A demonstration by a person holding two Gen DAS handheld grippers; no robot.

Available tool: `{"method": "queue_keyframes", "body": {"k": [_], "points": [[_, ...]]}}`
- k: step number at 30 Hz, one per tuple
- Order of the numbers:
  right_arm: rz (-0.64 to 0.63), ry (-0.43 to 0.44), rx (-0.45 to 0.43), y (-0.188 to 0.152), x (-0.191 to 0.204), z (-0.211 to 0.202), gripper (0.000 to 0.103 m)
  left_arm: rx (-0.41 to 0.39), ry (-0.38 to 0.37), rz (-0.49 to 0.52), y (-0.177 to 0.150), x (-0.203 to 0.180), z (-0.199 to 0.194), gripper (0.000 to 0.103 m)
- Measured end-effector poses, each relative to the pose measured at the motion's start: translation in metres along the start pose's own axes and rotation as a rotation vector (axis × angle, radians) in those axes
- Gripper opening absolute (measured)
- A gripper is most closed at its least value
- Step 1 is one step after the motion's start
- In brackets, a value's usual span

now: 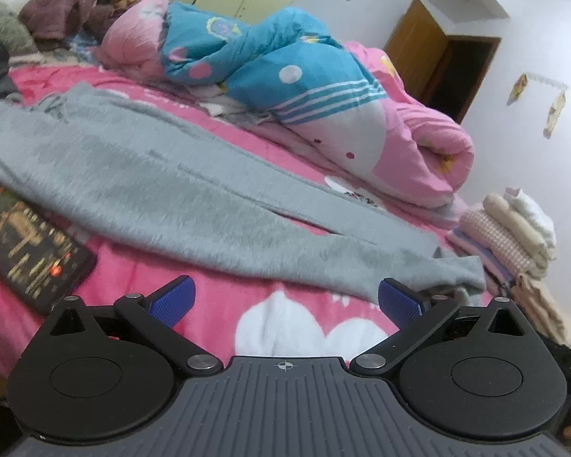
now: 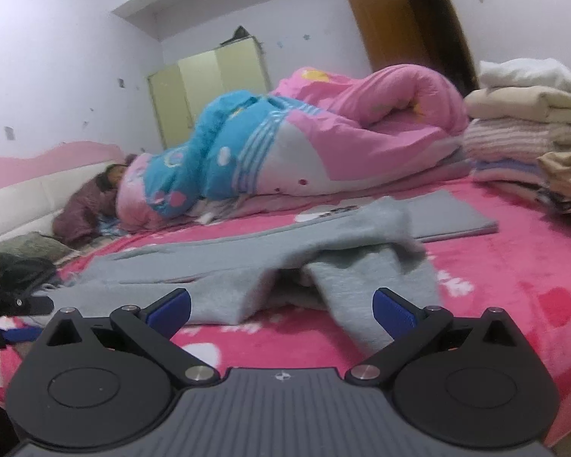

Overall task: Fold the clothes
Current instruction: 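Grasp the sweatpants leg end with the right tool and lift it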

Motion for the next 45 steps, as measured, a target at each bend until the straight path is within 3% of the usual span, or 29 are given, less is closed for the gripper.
{"method": "queue_keyframes", "body": {"k": [4, 10, 12, 14, 18, 21, 24, 25, 26, 29, 33, 36, 38, 40, 45], "points": [[0.018, -0.095, 0.062, 0.008, -0.026, 0.008, 0.103, -0.031, 0.016, 0.093, 0.011, -0.020, 0.026, 0.103], [0.198, -0.045, 0.030, 0.051, -0.064, 0.026, 0.103, -0.023, -0.018, 0.220, 0.017, -0.048, 0.076, 0.098], [0.268, -0.023, 0.038, 0.063, -0.076, 0.039, 0.103, -0.005, -0.048, 0.243, 0.015, -0.055, 0.089, 0.096], [0.337, -0.008, 0.064, 0.071, -0.087, 0.056, 0.103, 0.015, -0.102, 0.270, 0.009, -0.061, 0.099, 0.087], [0.456, -0.052, 0.143, 0.070, -0.120, 0.093, 0.097, 0.067, -0.188, 0.319, -0.008, -0.070, 0.114, 0.078], [0.587, -0.096, 0.223, 0.054, -0.149, 0.118, 0.080, 0.097, -0.191, 0.305, -0.013, -0.066, 0.120, 0.071], [0.679, -0.101, 0.274, 0.043, -0.164, 0.134, 0.052, 0.117, -0.203, 0.277, -0.013, -0.062, 0.122, 0.069], [0.687, -0.091, 0.284, 0.043, -0.164, 0.138, 0.031, 0.116, -0.203, 0.275, -0.013, -0.061, 0.122, 0.069], [0.669, -0.084, 0.287, 0.047, -0.161, 0.140, 0.019, 0.115, -0.202, 0.273, -0.013, -0.061, 0.122, 0.069], [0.574, -0.021, 0.257, 0.073, -0.141, 0.145, 0.012, 0.111, -0.200, 0.269, -0.013, -0.060, 0.122, 0.068], [0.423, 0.125, 0.119, 0.129, -0.093, 0.129, 0.011, 0.105, -0.197, 0.262, -0.013, -0.059, 0.122, 0.064], [0.288, 0.196, 0.008, 0.149, -0.060, 0.097, 0.011, 0.100, -0.206, 0.239, -0.011, -0.056, 0.121, 0.063], [0.248, 0.183, -0.024, 0.139, -0.055, 0.077, 0.011, 0.103, -0.210, 0.232, -0.011, -0.054, 0.121, 0.063], [0.241, 0.118, -0.003, 0.106, -0.065, 0.063, 0.011, 0.108, -0.212, 0.226, -0.012, -0.053, 0.121, 0.063], [0.362, -0.096, 0.234, -0.008, -0.114, 0.046, 0.019, 0.103, -0.216, 0.240, -0.014, -0.052, 0.120, 0.063]]}}
Point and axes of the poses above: each gripper's, at about its wrist camera, not at the fingertips, and z roughly the way its jaws point, x to its left, y to its top, the point moved 9 cm from there along z, roughly the way its jaws point, and after that the axes turned 12 degrees about y, right-handed, at the moved point
